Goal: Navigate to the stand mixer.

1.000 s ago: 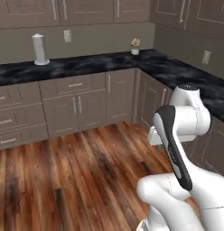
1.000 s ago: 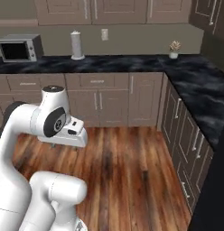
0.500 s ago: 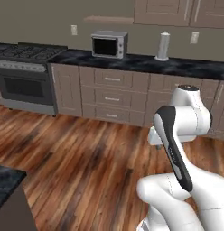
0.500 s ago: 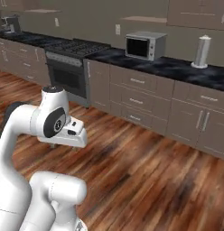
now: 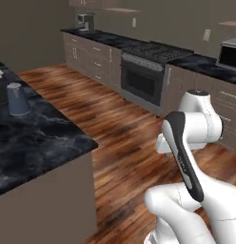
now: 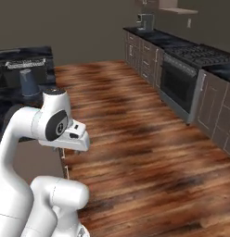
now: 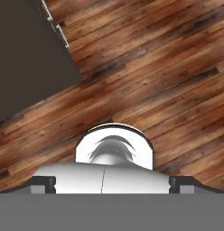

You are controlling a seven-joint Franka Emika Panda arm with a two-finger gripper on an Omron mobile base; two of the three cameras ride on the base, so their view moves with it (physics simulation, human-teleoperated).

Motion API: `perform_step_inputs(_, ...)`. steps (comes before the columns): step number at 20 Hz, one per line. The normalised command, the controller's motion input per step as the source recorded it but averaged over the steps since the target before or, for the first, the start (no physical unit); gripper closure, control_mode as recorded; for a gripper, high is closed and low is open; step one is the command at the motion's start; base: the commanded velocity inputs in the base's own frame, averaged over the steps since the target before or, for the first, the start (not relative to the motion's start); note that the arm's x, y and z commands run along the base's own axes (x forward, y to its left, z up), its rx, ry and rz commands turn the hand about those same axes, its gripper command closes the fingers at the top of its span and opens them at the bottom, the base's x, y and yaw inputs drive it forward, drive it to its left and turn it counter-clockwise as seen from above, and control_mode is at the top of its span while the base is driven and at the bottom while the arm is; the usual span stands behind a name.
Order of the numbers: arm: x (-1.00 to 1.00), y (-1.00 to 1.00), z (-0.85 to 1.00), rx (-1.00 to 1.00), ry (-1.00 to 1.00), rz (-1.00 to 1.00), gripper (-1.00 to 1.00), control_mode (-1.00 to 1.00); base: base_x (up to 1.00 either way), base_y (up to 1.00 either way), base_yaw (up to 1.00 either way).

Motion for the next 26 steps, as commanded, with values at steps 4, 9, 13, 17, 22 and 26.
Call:
perform_step_inputs(4,0.00,0.00,0.00,0.00,0.00,0.00,-1.00,1.00,0.42,0.00,0.91)
perform_step_inputs(9,0.00,0.00,0.00,0.00,0.00,0.00,-1.00,1.00,0.58,-0.06,0.86)
perform_step_inputs(13,0.00,0.00,0.00,0.00,0.00,0.00,-1.00,1.00,0.59,-0.13,0.83)
perform_step_inputs(17,0.00,0.00,0.00,0.00,0.00,0.00,-1.00,1.00,0.50,-0.16,0.80)
perform_step_inputs(22,0.00,0.00,0.00,0.00,0.00,0.00,-1.00,1.00,0.29,-0.20,0.73)
perform_step_inputs(26,0.00,0.00,0.00,0.00,0.00,0.00,-1.00,1.00,0.33,-0.05,0.78)
